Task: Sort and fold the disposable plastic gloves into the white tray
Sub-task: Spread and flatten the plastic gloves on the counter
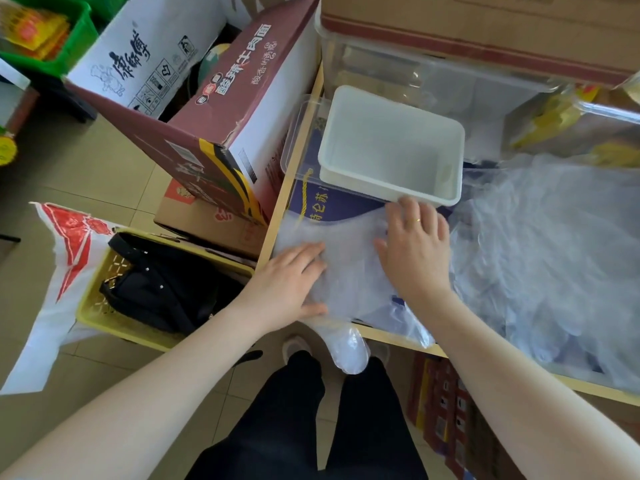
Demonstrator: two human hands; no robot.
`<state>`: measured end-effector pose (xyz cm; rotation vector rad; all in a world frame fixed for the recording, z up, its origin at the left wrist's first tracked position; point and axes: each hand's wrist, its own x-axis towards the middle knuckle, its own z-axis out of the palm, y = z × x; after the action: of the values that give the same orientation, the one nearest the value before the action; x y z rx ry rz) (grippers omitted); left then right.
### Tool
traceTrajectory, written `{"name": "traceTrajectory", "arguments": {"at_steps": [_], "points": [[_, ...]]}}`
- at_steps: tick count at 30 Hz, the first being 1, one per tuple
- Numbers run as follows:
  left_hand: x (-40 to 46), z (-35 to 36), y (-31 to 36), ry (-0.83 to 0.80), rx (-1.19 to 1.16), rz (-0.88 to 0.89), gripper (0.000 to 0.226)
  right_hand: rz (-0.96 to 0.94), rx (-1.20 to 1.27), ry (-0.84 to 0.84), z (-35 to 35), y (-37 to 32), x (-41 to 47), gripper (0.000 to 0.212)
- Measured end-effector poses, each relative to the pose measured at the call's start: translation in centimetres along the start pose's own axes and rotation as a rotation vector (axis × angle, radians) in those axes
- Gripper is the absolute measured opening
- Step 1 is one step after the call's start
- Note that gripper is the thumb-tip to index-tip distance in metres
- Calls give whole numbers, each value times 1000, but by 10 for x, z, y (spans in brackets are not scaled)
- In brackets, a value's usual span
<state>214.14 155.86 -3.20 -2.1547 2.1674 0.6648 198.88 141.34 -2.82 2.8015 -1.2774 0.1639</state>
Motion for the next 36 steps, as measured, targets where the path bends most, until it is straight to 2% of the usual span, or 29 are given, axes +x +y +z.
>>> {"name": "traceTrajectory", "arguments": {"at_steps": [2, 4, 5, 8, 11, 14, 16, 17, 19, 21, 23, 24, 25, 27, 29, 30, 32, 34, 36], "points": [[3, -1, -1, -2, 38, -5, 81, -223, 137, 4, 4, -14, -14, 51], [5, -1, -2, 2, 75, -21, 89, -403, 212, -148, 14, -27, -30, 63], [5, -2, -1, -7, 78, -39, 91, -422, 194, -234, 21, -27, -37, 68], [10, -10, 7, -13, 76, -80, 96, -321, 107, -369, 35, -7, -48, 75], [15, -14, 12, -127, 101, -128, 94, -206, 64, -424, 28, 24, -53, 76], [23, -17, 20, -161, 151, -154, 96, -226, 208, -482, 11, 53, -55, 70], [29, -24, 26, -203, 167, -181, 92, -243, 369, -283, -3, 73, -54, 47], [31, -27, 30, -213, 169, -200, 88, -170, 431, -140, -9, 84, -52, 37], [37, -31, 37, -123, 124, -201, 74, 79, 539, -10, -15, 107, -48, 34], [45, -31, 47, 46, 55, -104, 51, 352, 496, -61, -11, 131, -46, 41], [54, -28, 61, 164, -18, -23, 35, 536, 353, -261, -4, 155, -45, 56], [59, -27, 71, 178, -71, 1, 35, 571, 318, -340, -2, 164, -46, 60], [65, -27, 82, 175, -129, 22, 38, 573, 313, -367, 2, 172, -48, 56], [79, -26, 104, 188, -261, 30, 44, 535, 370, -316, 6, 182, -53, 33], [94, -26, 123, 212, -365, 3, 41, 534, 412, -285, 8, 188, -54, 10], [100, -26, 132, 236, -396, -7, 38, 536, 422, -294, 8, 190, -54, 6], [116, -26, 146, 281, -444, -33, 34, 524, 507, -261, 7, 196, -53, 9], [132, -33, 162, 293, -556, -91, 40, 458, 627, -97, -3, 201, -53, 14], [150, -42, 178, 232, -839, -188, 58, 307, 643, 64, -18, 203, -59, 17]]}}
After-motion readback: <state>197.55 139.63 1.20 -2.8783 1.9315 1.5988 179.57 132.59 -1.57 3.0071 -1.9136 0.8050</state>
